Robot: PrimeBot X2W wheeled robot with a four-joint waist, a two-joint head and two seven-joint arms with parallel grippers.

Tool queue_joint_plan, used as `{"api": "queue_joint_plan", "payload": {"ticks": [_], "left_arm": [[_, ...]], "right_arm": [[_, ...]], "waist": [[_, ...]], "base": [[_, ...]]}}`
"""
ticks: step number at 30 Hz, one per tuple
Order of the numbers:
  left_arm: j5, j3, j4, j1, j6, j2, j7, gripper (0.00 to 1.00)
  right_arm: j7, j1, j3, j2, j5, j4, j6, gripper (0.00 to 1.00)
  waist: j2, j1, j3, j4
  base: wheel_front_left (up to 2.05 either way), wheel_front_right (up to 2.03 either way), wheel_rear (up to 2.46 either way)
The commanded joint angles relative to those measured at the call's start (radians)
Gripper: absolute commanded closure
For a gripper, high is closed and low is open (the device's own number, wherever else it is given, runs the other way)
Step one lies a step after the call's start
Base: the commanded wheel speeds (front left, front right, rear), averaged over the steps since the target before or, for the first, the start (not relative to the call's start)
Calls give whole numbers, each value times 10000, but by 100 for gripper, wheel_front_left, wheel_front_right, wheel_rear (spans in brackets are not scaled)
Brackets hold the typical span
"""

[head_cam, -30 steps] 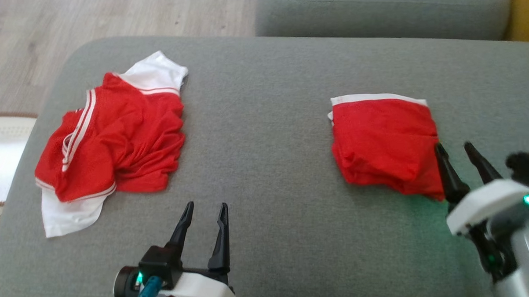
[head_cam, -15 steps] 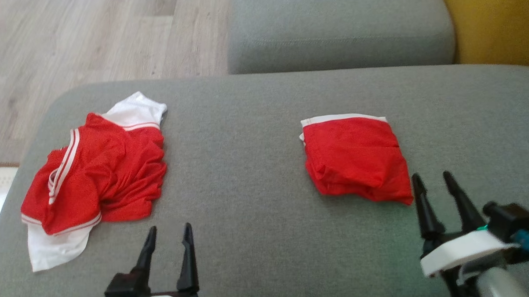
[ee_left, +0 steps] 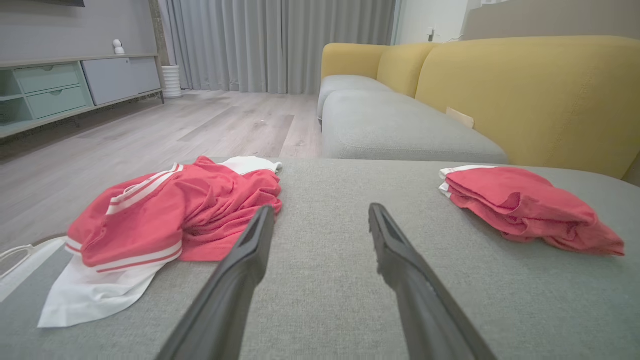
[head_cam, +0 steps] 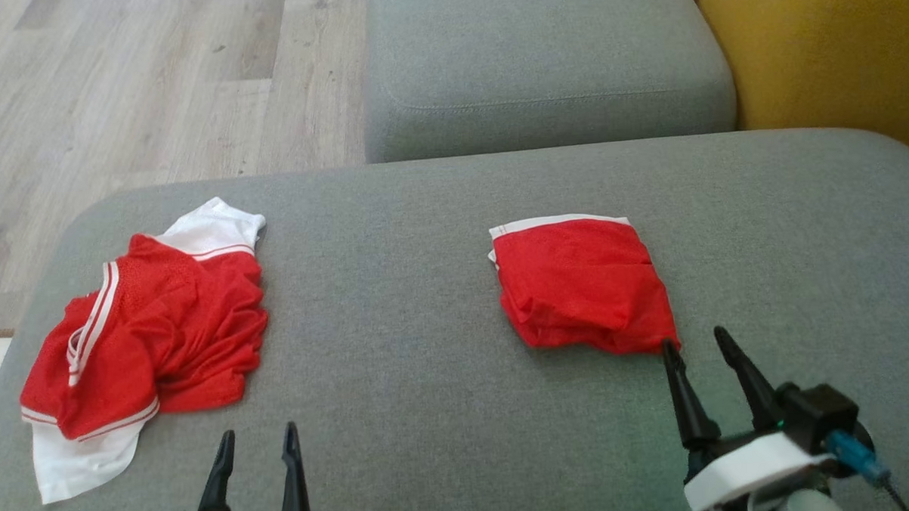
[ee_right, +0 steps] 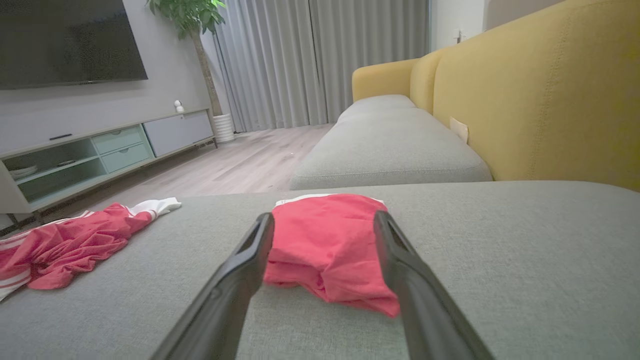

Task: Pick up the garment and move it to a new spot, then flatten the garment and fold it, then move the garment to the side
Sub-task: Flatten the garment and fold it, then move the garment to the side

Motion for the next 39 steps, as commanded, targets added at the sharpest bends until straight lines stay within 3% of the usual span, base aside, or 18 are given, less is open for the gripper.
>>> {"api": "queue_joint_plan", "payload": {"ticks": [1, 12, 39], "left_arm": [[103, 356, -328, -393, 78, -82, -122, 0], [105, 569, -13, -265, -46, -82, -122, 0], [497, 477, 78, -456, -117, -82, -122, 0]], "right_arm": [[-109, -153, 128, 27, -84, -329, -9, 0], [-111, 213, -181, 351, -122, -44, -9, 0], [-112, 100, -129, 330, -294, 373, -9, 0]], "waist": [[0, 0, -18, -21], [0, 0, -227, -33], [0, 0, -200, -67]], "base": [[0, 0, 0], [0, 0, 0], [0, 0, 0]]}}
